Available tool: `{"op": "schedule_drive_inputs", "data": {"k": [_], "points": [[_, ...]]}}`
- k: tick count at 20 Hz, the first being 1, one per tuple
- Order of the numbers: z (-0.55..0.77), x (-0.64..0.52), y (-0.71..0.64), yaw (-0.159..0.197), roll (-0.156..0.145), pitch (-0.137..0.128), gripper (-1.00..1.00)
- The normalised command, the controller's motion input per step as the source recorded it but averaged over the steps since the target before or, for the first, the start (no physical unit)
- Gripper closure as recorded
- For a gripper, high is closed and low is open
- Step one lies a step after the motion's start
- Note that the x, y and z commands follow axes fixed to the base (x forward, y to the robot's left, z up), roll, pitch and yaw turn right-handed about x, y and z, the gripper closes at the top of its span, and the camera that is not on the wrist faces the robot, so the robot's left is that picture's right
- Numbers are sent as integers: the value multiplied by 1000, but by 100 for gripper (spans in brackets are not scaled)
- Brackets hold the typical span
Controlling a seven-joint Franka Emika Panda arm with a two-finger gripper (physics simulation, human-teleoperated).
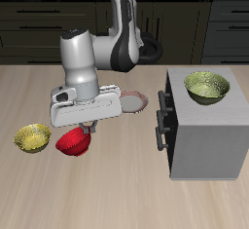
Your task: Close the bottom drawer of the white cabinet and place the red bowl on the plate
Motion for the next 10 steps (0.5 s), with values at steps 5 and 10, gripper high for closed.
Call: {"op": "schedule_drive_inputs", "data": {"k": [5, 10], "points": [[94, -396, -133, -42, 37, 16, 100], [-16, -398, -43, -27, 15, 18, 100]]}}
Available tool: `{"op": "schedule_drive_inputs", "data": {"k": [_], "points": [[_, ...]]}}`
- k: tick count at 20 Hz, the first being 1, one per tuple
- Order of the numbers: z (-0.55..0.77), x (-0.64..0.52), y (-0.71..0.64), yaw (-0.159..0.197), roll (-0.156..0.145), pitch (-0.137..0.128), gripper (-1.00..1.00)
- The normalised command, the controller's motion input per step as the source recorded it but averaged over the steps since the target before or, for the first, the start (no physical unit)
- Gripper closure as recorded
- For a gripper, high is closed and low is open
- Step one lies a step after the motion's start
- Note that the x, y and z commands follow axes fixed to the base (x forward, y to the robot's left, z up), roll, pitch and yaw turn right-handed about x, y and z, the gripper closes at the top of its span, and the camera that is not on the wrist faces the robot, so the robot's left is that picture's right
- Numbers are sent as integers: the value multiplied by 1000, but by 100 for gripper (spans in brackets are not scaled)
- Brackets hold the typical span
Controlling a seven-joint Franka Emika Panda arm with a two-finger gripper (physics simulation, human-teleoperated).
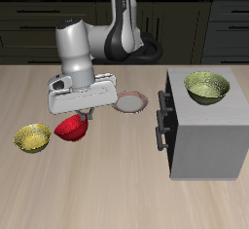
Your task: Close the bottom drawer of the white cabinet and place the red bowl on the plate
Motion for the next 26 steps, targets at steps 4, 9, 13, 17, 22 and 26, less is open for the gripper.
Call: {"op": "schedule_drive_inputs", "data": {"k": [4, 9, 13, 17, 22, 26], "points": [[-44, -283, 9, -48, 40, 21, 100], [-10, -367, 65, -37, 32, -13, 100], [-26, -206, 20, -36, 1, -4, 100], [-34, -386, 133, -44, -3, 4, 100], [66, -254, 121, -6, -14, -24, 100], [52, -334, 356, -17, 3, -29, 100]]}}
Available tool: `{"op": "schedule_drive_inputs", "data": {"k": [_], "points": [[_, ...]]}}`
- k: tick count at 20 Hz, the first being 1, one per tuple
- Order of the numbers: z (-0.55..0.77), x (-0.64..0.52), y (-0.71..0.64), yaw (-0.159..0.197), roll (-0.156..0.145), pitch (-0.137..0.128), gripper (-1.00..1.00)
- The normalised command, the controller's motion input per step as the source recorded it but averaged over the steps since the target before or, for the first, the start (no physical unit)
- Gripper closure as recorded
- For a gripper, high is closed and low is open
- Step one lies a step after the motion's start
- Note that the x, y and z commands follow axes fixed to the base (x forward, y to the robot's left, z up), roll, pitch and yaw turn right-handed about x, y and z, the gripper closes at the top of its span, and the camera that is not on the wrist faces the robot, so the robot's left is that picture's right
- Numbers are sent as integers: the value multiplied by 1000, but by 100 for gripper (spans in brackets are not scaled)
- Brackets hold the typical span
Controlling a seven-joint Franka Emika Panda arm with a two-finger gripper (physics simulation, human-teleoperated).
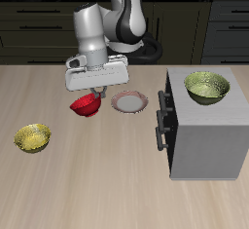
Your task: Close the bottom drawer of the white cabinet and place the red bowl on the plate
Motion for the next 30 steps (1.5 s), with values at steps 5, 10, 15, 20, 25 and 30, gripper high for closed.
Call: {"op": "schedule_drive_inputs", "data": {"k": [5, 10, 15, 20, 25, 30], "points": [[62, -218, 96, -40, -94, -34, 100], [66, -136, 3, -50, -116, -30, 100], [106, -124, 146, -7, -60, -33, 100], [-1, -94, 181, -24, 16, 0, 100], [-96, -121, 227, -7, 38, 29, 100], [20, -47, 75, -4, 44, -15, 100]]}}
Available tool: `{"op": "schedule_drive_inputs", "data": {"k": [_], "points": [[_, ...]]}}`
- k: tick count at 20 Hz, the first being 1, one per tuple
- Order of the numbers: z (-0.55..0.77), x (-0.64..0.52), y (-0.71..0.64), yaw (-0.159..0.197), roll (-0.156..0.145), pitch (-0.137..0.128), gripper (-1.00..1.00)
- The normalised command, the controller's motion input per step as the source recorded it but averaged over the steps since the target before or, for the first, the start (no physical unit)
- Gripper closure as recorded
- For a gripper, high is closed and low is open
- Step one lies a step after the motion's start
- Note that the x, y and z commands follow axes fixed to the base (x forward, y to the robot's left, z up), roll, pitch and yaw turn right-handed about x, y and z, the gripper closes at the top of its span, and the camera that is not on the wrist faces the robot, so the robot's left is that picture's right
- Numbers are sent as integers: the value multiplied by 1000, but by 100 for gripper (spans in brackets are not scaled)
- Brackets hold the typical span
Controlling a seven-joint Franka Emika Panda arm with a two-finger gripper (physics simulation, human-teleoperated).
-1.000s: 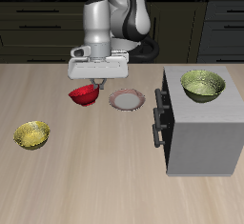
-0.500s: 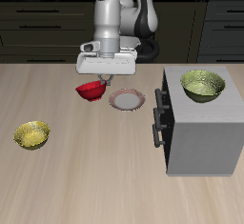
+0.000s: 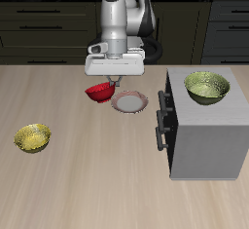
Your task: Close the bottom drawer of the white cabinet and place the red bowl on the plate
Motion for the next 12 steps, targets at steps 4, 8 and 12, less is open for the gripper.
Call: {"op": "schedule_drive_inputs", "data": {"k": [4, 8, 12], "points": [[27, -1, 24, -23, 32, -1, 100], [-62, -49, 151, -12, 25, 6, 100], [-11, -134, 178, 6, 35, -4, 100]]}}
